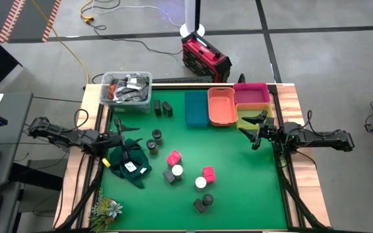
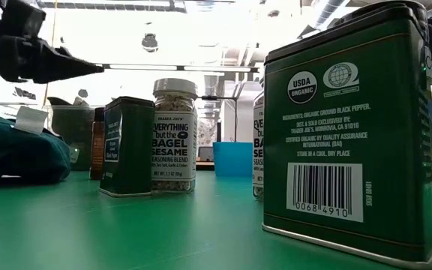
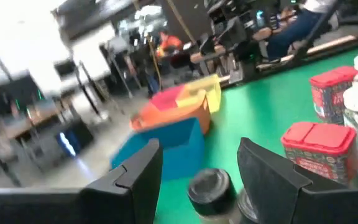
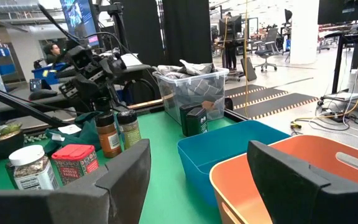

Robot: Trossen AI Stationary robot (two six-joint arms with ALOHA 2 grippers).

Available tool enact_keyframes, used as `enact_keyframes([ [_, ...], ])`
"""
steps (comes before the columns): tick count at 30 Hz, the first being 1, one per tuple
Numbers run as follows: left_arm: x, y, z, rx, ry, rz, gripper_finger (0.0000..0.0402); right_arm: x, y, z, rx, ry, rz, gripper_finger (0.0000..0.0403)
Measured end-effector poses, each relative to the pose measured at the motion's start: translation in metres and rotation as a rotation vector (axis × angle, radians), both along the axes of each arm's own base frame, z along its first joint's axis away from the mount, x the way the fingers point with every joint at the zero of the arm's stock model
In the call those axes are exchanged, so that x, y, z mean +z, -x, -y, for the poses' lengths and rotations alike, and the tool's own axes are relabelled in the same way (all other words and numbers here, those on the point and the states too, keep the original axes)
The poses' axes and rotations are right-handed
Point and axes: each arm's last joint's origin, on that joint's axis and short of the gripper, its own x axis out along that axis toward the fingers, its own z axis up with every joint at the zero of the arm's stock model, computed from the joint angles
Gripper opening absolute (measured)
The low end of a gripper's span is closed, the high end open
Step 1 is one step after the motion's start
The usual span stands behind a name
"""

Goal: Sort spices by type
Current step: Put the middle black seasoning bottle into the pink bin

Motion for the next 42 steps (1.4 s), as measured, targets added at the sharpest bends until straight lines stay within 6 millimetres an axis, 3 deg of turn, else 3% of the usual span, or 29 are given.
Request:
enact_keyframes([
  [4,0.001,0.000,0.000,-0.017,-0.019,-0.026,0.0197,0.000,0.000,0.000,0.000,0.000,0.000,0.0292],
  [10,0.002,0.000,0.000,-0.022,0.297,0.061,0.0197,0.000,0.000,0.000,-0.001,0.000,0.000,0.0292],
  [32,0.002,0.000,0.000,-0.029,0.679,0.175,0.0197,0.000,0.000,0.000,-0.001,0.000,0.000,0.0292],
  [38,0.016,0.001,0.002,-0.118,0.614,0.175,0.0197,0.000,0.000,0.000,0.000,0.000,0.001,0.0292],
  [42,0.043,0.006,0.002,-0.195,0.599,0.256,0.0197,0.001,0.000,0.000,0.001,-0.031,0.029,0.0292],
])
